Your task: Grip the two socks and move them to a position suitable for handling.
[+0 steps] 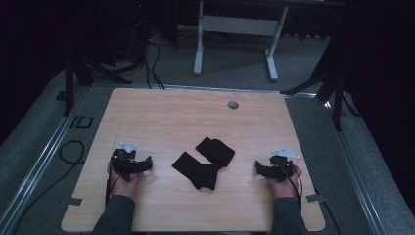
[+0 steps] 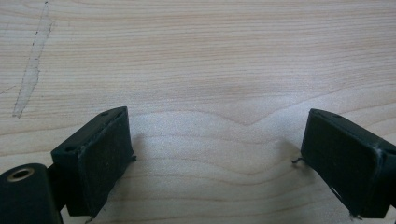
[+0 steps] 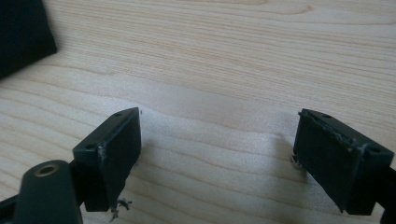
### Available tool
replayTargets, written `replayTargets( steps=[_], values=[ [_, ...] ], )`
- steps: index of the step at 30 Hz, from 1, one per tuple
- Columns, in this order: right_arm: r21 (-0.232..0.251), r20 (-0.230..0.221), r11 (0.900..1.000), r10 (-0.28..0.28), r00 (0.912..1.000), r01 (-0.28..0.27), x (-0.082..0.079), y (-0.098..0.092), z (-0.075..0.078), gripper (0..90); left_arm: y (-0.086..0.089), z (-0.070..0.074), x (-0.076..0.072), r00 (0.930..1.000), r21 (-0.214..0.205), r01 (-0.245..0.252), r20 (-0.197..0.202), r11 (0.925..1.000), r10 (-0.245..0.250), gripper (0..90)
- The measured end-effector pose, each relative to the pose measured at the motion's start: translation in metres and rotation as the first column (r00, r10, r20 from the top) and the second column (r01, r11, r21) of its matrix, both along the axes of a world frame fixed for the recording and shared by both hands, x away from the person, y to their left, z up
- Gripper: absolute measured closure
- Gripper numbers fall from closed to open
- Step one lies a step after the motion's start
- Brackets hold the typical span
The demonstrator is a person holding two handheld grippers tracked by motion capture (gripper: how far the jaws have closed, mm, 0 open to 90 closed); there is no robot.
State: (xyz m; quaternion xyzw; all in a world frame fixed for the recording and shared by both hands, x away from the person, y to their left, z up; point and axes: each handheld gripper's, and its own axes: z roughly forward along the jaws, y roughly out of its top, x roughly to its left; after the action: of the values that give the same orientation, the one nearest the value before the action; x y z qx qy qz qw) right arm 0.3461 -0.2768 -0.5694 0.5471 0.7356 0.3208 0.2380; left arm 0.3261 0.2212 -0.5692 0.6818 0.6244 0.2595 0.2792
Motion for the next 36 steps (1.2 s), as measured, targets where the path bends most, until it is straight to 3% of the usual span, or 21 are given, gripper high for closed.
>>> replayTargets(
  steps=[16,26,36],
  values=[
    [-0.009,-0.026,0.9998,0.019,0.9995,-0.02,-0.002,0.002,0.003,19.1,0.0,0.0,0.0,1.0,0.0,0.0,0.0,1.0,0.0,9.0],
    [-0.004,-0.049,0.9993,0.038,0.9981,-0.038,-0.006,0.002,0.009,38.2,0.0,0.0,0.0,1.0,-0.001,0.0,0.0,1.0,0.0,8.9],
    [-0.019,-0.068,0.9953,0.093,0.9933,-0.095,-0.011,0.008,0.013,57.5,0.0,0.0,0.0,1.0,0.0,0.0,0.0,1.0,0.0,9.0]
  ],
)
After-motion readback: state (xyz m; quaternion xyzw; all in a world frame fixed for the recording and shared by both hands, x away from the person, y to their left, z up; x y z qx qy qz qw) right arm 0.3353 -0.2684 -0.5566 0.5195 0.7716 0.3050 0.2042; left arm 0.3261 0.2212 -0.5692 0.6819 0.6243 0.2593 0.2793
